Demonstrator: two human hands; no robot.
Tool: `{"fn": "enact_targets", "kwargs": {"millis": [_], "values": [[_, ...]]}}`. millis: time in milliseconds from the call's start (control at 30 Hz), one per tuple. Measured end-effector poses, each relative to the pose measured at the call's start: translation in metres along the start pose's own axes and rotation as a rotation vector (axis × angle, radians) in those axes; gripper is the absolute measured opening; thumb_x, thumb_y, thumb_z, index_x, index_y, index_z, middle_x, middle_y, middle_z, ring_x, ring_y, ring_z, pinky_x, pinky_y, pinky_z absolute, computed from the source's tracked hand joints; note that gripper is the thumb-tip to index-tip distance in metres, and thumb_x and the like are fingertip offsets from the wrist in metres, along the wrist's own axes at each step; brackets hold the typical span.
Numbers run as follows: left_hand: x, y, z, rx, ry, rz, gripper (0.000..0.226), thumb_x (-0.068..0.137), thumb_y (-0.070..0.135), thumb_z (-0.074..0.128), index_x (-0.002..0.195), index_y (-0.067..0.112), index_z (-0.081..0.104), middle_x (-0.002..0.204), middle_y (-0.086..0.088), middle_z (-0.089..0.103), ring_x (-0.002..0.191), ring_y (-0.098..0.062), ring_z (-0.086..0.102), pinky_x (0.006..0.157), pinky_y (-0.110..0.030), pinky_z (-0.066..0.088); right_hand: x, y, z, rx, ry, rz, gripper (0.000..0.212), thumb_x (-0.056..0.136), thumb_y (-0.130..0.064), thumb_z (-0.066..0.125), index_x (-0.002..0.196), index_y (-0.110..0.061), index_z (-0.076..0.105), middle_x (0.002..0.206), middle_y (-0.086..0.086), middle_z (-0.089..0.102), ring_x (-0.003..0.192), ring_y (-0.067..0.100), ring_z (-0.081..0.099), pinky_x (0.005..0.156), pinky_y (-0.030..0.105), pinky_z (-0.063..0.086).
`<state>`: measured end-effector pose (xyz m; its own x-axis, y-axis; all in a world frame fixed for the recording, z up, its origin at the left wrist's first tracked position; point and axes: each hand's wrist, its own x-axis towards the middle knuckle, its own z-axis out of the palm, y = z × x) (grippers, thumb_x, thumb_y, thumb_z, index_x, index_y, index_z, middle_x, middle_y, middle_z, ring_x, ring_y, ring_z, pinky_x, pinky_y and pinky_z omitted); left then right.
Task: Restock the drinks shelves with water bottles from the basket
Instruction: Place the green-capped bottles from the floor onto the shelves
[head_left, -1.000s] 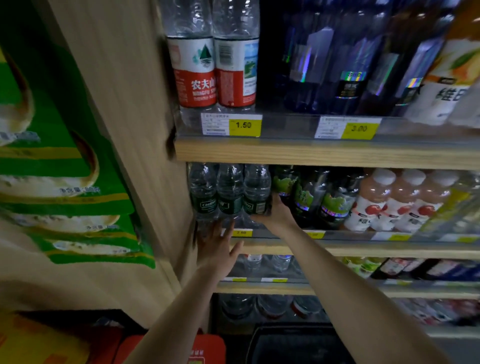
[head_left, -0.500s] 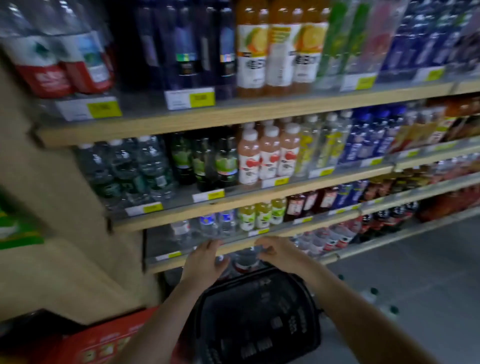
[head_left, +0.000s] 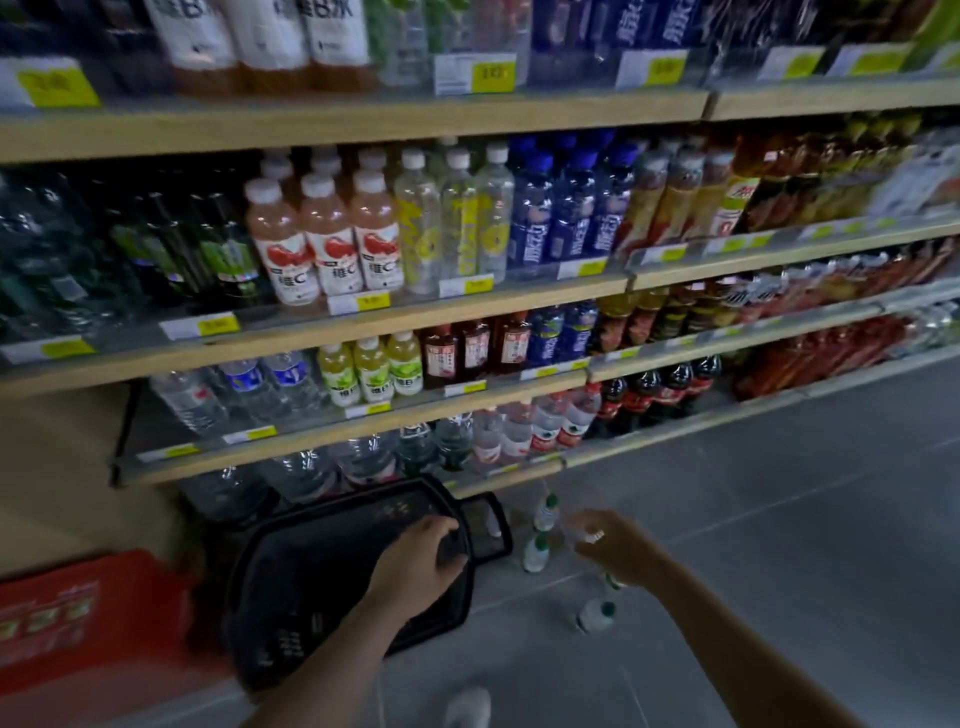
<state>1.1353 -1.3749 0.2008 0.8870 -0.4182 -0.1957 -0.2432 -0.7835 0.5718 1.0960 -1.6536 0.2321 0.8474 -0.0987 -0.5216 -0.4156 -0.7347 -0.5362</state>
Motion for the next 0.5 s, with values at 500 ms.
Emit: {"fn": "enact_targets", "kwargs": {"millis": [500], "values": [[0.101, 0.085, 0.153, -0.170, -0.132, -0.242, 0.050, 0.088, 0.036, 0.058, 0.134, 0.020, 0.046, 0.134, -0.002, 0.052, 0.121, -0.018, 0.051, 0.099, -0.030, 0.041, 0.086, 0.191, -0.082, -0.155, -0.135, 0.056, 0.051, 0.082, -0.018, 0.067, 0.130, -0.018, 0.051, 0.129, 0.011, 0.052, 0.115, 0.024, 0.053, 0.097, 0.032, 0.043]]}}
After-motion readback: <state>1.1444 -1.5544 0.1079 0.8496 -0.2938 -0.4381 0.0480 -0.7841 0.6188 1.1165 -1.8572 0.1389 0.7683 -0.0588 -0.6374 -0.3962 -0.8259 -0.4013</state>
